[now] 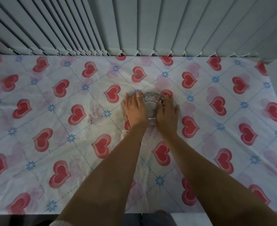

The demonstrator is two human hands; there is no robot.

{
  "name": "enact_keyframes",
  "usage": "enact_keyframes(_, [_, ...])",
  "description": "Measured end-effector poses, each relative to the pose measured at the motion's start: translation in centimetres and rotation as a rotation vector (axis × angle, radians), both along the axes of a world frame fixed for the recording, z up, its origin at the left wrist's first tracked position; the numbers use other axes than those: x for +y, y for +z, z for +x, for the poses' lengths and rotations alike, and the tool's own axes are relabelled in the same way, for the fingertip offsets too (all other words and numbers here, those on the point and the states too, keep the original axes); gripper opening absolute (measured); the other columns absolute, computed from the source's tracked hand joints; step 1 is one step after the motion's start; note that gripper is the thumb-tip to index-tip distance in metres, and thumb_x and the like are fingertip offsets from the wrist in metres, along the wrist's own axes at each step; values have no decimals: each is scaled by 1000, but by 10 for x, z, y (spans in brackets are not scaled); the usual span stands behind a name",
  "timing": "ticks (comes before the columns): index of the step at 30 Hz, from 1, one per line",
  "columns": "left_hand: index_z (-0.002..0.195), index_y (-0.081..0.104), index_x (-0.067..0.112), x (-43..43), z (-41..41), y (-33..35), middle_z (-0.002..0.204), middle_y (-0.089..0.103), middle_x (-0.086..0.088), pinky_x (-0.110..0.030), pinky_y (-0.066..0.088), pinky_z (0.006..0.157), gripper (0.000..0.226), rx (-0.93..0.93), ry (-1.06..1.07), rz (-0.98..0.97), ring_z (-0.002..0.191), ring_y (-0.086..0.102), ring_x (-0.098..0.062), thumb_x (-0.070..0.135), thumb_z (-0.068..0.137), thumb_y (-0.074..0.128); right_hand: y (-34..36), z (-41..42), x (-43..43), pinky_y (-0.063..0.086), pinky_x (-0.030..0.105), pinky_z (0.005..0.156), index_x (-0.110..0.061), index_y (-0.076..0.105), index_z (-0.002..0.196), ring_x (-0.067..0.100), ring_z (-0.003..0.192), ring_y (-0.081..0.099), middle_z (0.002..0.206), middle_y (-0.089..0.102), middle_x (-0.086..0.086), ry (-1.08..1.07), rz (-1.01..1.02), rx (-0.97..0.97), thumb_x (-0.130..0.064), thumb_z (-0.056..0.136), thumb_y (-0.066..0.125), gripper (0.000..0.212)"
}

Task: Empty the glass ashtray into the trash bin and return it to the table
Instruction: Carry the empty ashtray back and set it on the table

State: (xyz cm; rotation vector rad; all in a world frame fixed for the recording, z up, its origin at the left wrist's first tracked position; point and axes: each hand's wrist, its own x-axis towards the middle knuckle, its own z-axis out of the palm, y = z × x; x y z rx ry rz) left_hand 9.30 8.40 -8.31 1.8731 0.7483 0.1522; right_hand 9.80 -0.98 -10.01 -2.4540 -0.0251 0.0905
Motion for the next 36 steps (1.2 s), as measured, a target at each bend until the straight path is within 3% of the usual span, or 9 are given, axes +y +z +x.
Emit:
enact_keyframes(3, [139,52,17,2,-1,-2,157,37,-3,-35,-7,124,48,25,-43,44,152,10,-15,31,105,20,-1,2,-7,15,47,121,-14,31,151,28,147,27,157,35,10,45,4,64,-47,99,13,63])
enact_keyframes(7, [144,45,18,12,-6,2,158,34,-4,-32,-6,122,49,60,-158,66,152,11,-15,33,105,19,5,4,-13,7,48,123,-14,25,154,27,152,16,162,26,10,52,20,114,-45,98,15,64])
enact_keyframes(12, [151,33,21,30,-37,6,161,26,-4,-41,7,124,60,42,-318,191,152,10,-19,50,99,35,17,-8,-37,33,55,115,-23,28,152,30,143,37,155,41,4,42,87,124,-66,90,23,76])
enact_keyframes(17, [154,22,15,46,-66,-1,162,24,-6,-41,1,124,89,25,-526,486,152,11,-22,61,85,55,11,-24,-54,41,55,107,-30,25,149,29,137,44,146,49,5,114,-16,115,-68,88,37,73])
enact_keyframes(20, [154,19,14,46,-71,-6,162,22,-6,-39,-1,124,95,43,-574,527,153,8,-20,64,82,55,9,-28,-58,35,57,111,-24,21,153,32,140,40,148,46,10,227,-114,69,-64,87,35,78])
enact_keyframes(25, [154,21,14,45,-62,-3,163,22,-5,-35,-3,124,88,25,-552,566,153,7,-19,56,86,58,15,-26,-59,11,50,124,-24,15,156,23,153,13,163,24,7,283,-176,36,-58,93,38,75])
enact_keyframes(29, [155,21,15,45,-49,-2,163,21,-3,-30,-4,122,88,16,-538,583,153,7,-17,56,86,58,12,-11,-56,10,48,124,-25,20,155,23,153,16,162,27,6,248,-203,25,-52,96,44,70])
enact_keyframes(36, [155,19,14,46,-16,2,163,21,-4,-34,0,125,90,61,-536,574,153,6,-17,56,86,59,15,22,-45,13,50,122,-22,25,153,24,150,25,158,35,6,227,-227,2,-46,95,49,67])
